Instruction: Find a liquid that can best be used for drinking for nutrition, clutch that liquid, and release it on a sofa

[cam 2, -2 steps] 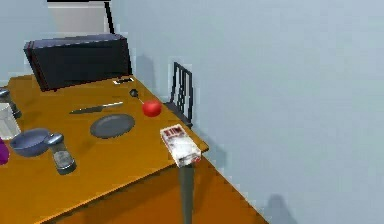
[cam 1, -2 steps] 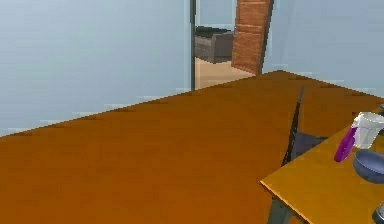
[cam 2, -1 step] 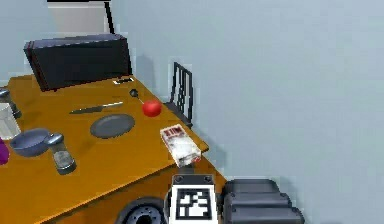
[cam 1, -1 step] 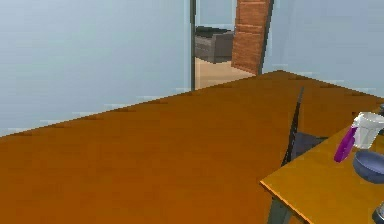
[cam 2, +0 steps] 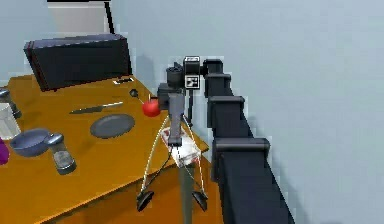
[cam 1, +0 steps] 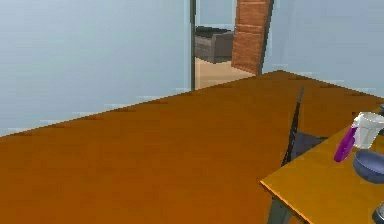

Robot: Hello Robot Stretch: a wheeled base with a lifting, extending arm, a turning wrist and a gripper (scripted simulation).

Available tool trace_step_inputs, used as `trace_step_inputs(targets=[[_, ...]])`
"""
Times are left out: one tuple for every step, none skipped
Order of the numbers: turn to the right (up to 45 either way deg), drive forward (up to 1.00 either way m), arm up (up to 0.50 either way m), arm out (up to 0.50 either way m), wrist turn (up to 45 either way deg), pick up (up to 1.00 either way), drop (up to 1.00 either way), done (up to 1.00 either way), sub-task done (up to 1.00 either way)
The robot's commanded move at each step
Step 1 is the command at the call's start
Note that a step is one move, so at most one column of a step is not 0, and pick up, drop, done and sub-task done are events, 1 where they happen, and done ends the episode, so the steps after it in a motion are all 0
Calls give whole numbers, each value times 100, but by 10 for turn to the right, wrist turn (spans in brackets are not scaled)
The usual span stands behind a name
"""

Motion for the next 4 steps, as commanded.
trace_step_inputs(targets=[[0,0,0,0,450,0,0,0,0],[0,0,0,0,450,0,0,0,0],[0,0,0,0,450,0,0,0,0],[0,0,0,0,360,0,0,0,0]])
